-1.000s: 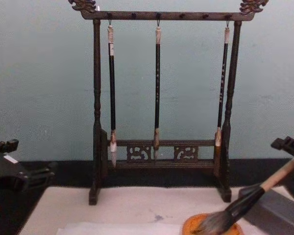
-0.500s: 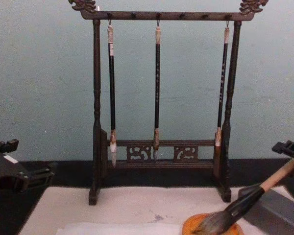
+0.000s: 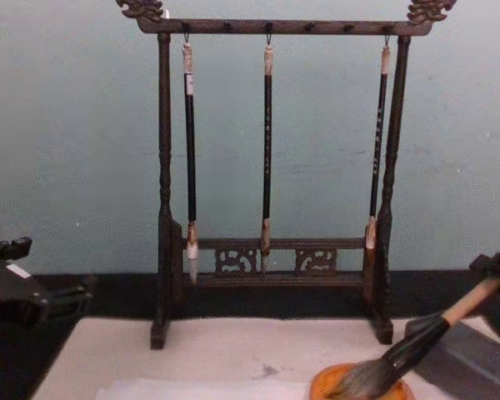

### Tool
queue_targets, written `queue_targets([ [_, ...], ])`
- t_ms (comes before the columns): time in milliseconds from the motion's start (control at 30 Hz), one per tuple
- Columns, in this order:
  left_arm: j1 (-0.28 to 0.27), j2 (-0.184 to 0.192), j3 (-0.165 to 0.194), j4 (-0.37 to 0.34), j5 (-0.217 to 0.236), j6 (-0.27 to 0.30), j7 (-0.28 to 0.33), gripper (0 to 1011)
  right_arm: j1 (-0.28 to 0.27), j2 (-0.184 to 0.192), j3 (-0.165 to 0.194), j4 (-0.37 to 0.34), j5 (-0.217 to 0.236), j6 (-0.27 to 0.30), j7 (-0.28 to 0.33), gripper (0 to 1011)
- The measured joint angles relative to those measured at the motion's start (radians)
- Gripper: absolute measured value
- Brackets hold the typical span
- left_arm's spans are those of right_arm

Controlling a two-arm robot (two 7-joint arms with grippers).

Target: Pick up the brush from the inkstone, write on the paper, then place the brush back to its original position.

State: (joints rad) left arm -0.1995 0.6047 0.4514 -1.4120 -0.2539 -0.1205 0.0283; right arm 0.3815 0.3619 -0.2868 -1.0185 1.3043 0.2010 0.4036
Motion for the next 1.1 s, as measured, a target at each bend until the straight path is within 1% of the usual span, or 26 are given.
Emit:
queue_targets([
  [33,0.0,0.0,0.0,0.0,0.0,0.0,0.0,1010,0.0,0.0,0.0,0.0,0.0,0.0,0.0,247],
  [133,0.0,0.0,0.0,0.0,0.0,0.0,0.0,1010,0.0,0.0,0.0,0.0,0.0,0.0,0.0,164],
  [1100,0.0,0.0,0.0,0.0,0.0,0.0,0.0,1010,0.0,0.0,0.0,0.0,0.0,0.0,0.0,164],
])
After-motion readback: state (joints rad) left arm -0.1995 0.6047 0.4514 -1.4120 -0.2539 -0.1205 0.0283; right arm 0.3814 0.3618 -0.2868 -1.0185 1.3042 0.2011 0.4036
